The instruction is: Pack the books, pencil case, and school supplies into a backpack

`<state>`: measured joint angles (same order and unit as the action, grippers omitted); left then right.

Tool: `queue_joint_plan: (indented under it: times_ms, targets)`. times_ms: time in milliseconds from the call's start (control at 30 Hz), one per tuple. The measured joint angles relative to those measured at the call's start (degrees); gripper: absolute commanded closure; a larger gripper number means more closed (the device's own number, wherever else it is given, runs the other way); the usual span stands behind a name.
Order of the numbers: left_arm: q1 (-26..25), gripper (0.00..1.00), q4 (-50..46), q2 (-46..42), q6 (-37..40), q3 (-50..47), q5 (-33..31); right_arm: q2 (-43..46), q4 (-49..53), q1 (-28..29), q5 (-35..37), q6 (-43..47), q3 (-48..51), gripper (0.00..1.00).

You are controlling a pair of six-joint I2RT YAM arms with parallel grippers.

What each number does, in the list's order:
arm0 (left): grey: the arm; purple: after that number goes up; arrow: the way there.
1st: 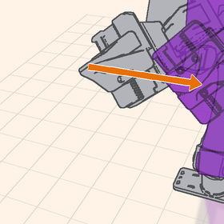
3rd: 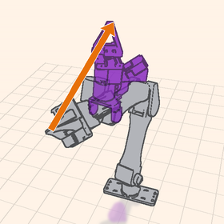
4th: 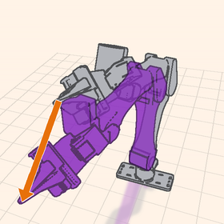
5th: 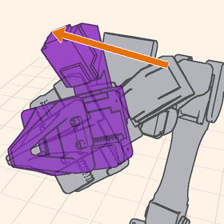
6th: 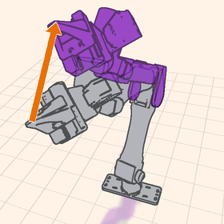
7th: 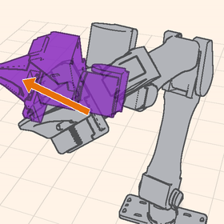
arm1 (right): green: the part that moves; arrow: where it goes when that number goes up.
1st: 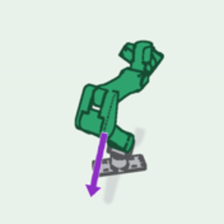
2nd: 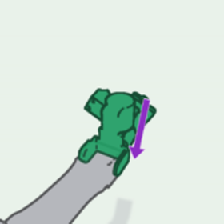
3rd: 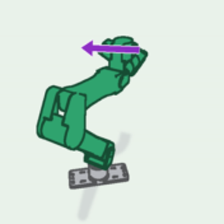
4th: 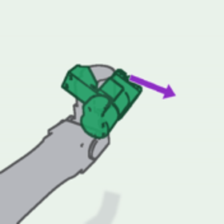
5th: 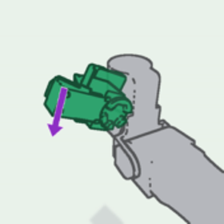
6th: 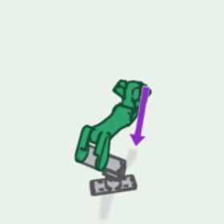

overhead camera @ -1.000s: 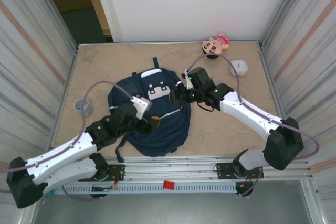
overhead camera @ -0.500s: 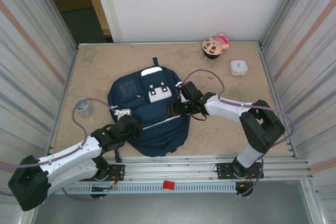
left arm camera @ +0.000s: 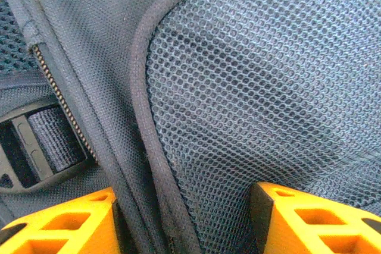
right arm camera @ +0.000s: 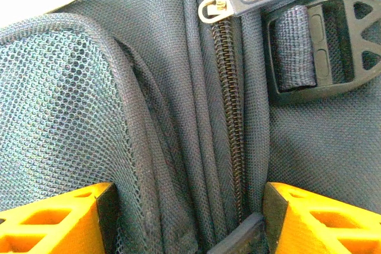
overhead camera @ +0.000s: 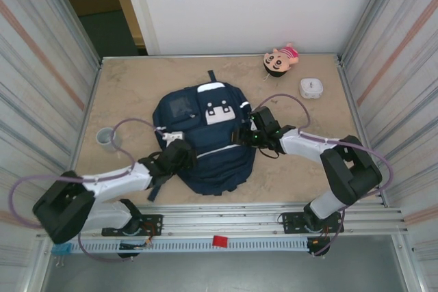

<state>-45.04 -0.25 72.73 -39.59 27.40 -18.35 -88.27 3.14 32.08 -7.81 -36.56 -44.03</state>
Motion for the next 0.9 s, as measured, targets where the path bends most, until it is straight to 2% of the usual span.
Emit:
queue_joint_plan:
  times_ms: [200, 333, 400, 533, 633, 667, 900]
  targets:
    - [0.09, 0.39, 2.08, 10.23, 1.42, 8.17, 1.36, 3.43, 2.73, -2.89, 3.34, -0.57, 1.49, 0.30]
    - [0.09, 0.31, 1.29, 10.45, 2.32, 9.44, 1.38, 6.27, 5.86, -2.95, 4.81, -0.55, 1.53, 0.25]
    - [0.04, 0.23, -0.20, 8.90, 2.84, 9.46, 1.18, 8.15, 7.78, -2.86, 5.18, -0.31, 1.53, 0.21]
    - [-0.07, 0.10, -5.97, 0.15, 4.85, 9.51, -0.46, 14.73, 13.31, -4.35, 6.01, 0.44, 1.29, 0.13]
    - [-0.07, 0.04, -11.26, -9.33, 6.91, 10.47, -3.80, 21.81, 17.14, -9.66, 6.27, 1.49, -0.57, 0.08]
    - [-0.07, 0.02, -12.63, -12.59, 7.96, 10.86, -5.20, 24.02, 17.81, -11.50, 6.47, 1.92, -1.44, 0.00]
    - [0.11, 0.01, -16.96, -33.14, 21.03, 9.68, -20.09, 36.96, 18.43, -20.94, 10.49, 9.40, -5.68, 0.01]
